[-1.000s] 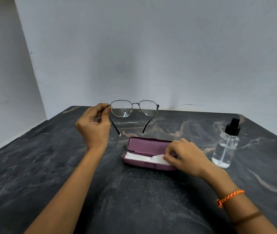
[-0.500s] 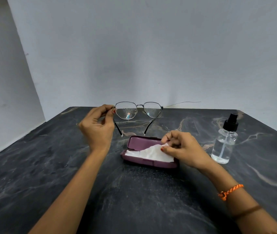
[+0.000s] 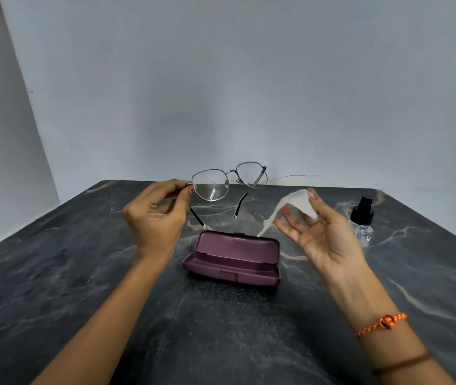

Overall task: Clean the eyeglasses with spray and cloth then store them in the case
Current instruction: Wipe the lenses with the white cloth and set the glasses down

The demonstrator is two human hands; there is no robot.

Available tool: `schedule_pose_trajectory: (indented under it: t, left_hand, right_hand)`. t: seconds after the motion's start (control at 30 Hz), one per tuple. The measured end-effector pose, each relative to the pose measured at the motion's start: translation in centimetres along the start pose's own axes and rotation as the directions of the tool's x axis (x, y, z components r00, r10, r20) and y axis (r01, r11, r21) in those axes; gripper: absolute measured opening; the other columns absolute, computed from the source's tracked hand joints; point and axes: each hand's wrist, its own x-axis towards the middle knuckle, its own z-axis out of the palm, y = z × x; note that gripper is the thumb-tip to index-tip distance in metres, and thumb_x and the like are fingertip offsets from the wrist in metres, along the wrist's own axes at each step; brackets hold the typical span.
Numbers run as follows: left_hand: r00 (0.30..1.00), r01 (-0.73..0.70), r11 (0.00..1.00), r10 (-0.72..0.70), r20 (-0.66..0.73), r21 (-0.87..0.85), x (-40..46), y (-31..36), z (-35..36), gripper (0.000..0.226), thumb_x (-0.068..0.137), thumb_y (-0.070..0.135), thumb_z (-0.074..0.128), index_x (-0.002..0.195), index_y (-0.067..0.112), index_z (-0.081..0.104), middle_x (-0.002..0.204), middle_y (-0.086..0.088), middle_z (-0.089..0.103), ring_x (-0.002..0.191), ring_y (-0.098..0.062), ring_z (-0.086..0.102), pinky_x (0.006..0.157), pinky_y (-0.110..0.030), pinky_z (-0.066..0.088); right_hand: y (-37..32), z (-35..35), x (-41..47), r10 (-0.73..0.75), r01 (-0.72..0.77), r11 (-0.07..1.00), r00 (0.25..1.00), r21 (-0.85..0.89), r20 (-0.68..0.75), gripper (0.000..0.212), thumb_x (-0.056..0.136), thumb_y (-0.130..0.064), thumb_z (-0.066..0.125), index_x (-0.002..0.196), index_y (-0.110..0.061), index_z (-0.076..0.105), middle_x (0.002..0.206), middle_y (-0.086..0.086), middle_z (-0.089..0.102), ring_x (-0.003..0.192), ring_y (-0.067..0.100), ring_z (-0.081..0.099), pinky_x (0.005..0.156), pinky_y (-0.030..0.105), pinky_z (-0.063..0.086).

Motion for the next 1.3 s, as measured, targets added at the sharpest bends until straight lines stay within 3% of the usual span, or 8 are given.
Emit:
schedule_pose_trajectory:
  t: [0.2,0.37,0.47,0.7,0.9,1.03,1.2,1.3]
  left_hand:
    - [0.994,-0.069,0.996,0.073,0.076,-0.062,-0.4,0.5,0.3,0.024,0.073,0.007,0.07,0.095,0.008,0.062,0.085,0.006,0.063,0.071,0.008,0.063,0.062,-0.012,0.055]
    - [0.984,-0.113,0.993,0.118,0.133,-0.043,-0.7,1.0,0.4,0.02,0.074,0.011,0.07,0.092,0.006,0.065,0.082,-0.002,0.065,0.07,0.006,0.063,0.061,-0.012,0.054]
    - [0.984,-0.111,0.993,0.117,0.134,-0.048,-1.0,1.3,0.5,0.018,0.073,0.006,0.069,0.09,0.007,0.065,0.081,-0.002,0.064,0.068,0.006,0.062,0.061,-0.013,0.055]
    - [0.982,-0.105,0.989,0.12,0.147,-0.101,-1.6,2.9,1.3,0.021,0.071,-0.001,0.068,0.088,0.009,0.063,0.082,0.005,0.061,0.067,0.006,0.061,0.062,-0.01,0.053]
    - [0.951,-0.219,0.974,0.225,0.211,-0.051,-1.8,3.5,1.4,0.011,0.07,-0.002,0.071,0.08,-0.004,0.068,0.078,-0.003,0.063,0.067,-0.011,0.062,0.062,-0.014,0.054]
    - [0.936,-0.253,0.967,0.255,0.243,-0.041,-2.0,3.4,1.3,0.011,0.073,0.005,0.068,0.079,-0.004,0.069,0.078,-0.003,0.064,0.067,-0.01,0.062,0.062,-0.018,0.054]
    - [0.931,-0.265,0.963,0.268,0.246,-0.046,-2.2,3.5,1.5,0.007,0.072,0.003,0.069,0.076,-0.004,0.069,0.077,-0.002,0.063,0.067,-0.008,0.061,0.062,-0.016,0.053]
    - [0.926,-0.272,0.96,0.279,0.254,-0.063,-2.3,3.7,1.6,0.007,0.072,0.002,0.068,0.075,-0.004,0.069,0.077,-0.002,0.063,0.066,-0.008,0.061,0.061,-0.016,0.053]
  right_hand:
    - [-1.0,0.2,-0.4,-0.053,0.051,0.985,0.999,0.163,0.012,0.009,0.09,-0.011,0.049,0.087,-0.013,0.058,0.079,0.012,0.068,0.096,0.033,0.06,0.092,0.054,0.047]
    - [-0.9,0.5,-0.6,-0.057,0.05,0.989,0.997,0.141,0.049,0.007,0.087,-0.012,0.051,0.09,-0.014,0.057,0.096,0.011,0.06,0.096,0.029,0.06,0.081,0.046,0.053]
    - [-0.9,0.6,-0.8,-0.064,0.056,0.989,0.997,0.139,0.053,0.009,0.08,-0.015,0.056,0.089,-0.012,0.058,0.098,0.011,0.06,0.094,0.028,0.06,0.086,0.043,0.052]
    - [-1.1,0.5,-0.9,-0.091,0.092,0.969,0.996,0.23,-0.014,0.027,0.092,-0.033,0.041,0.098,-0.011,0.055,0.093,0.011,0.061,0.093,0.023,0.058,0.087,0.035,0.046]
    - [-0.9,0.6,-0.7,-0.099,0.117,0.952,0.992,0.282,-0.078,0.032,0.092,-0.03,0.042,0.109,-0.007,0.056,0.098,0.012,0.062,0.089,0.021,0.058,0.087,0.031,0.046]
    - [-0.9,0.5,-1.1,-0.098,0.119,0.939,0.992,0.322,-0.081,0.053,0.09,-0.044,0.037,0.091,0.001,0.064,0.091,0.014,0.065,0.088,0.022,0.059,0.087,0.03,0.047]
    - [-0.7,0.8,-0.9,-0.118,0.146,0.959,0.985,0.242,-0.128,0.016,0.091,-0.014,0.044,0.083,-0.007,0.055,0.085,0.007,0.06,0.079,0.016,0.057,0.068,0.023,0.052]
    - [-0.5,1.1,-1.0,-0.159,0.175,0.971,0.981,0.163,-0.11,0.013,0.087,-0.006,0.052,0.076,-0.008,0.059,0.08,0.004,0.063,0.078,0.011,0.059,0.063,0.017,0.054]
